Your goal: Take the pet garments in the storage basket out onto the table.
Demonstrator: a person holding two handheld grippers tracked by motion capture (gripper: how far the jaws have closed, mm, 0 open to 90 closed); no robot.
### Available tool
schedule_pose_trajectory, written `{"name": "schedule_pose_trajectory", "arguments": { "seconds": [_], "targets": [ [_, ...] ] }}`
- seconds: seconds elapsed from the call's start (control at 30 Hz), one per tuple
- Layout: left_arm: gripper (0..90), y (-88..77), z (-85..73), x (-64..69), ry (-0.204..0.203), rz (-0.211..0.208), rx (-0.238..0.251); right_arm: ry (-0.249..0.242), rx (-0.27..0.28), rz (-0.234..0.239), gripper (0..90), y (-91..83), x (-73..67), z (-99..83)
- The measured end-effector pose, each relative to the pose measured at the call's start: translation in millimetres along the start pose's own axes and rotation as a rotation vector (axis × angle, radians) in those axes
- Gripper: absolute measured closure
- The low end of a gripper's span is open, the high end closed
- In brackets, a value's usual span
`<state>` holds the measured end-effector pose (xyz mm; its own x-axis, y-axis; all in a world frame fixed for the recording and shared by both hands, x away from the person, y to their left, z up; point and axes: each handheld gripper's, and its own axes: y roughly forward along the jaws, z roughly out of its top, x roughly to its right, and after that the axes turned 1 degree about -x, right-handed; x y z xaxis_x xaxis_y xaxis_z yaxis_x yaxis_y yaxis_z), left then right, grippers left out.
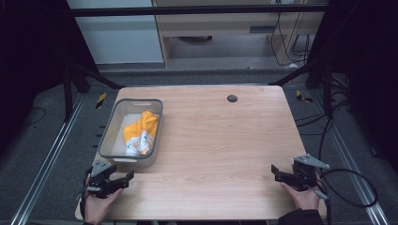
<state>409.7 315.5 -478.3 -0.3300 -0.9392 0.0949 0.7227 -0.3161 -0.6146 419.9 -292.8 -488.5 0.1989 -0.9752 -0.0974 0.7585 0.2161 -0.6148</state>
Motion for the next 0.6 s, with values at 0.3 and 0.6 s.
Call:
{"name": "schedule_pose_trajectory", "arguments": {
  "seconds": [0.3, 0.6],
  "targets": [
    [22.4, -8.5, 3.7, 0.6, -0.003, -0.001, 0.037, -0.049, -0.008, -0.002, 6.7, 0.2, -5.8, -0.1],
    [21.9, -19.1, 11.9, 6.2, 0.008, -0.017, 0.088, -0.074, -0.029, 0.001, 9.8, 1.6, -10.7, -2.0]
  ]
}}
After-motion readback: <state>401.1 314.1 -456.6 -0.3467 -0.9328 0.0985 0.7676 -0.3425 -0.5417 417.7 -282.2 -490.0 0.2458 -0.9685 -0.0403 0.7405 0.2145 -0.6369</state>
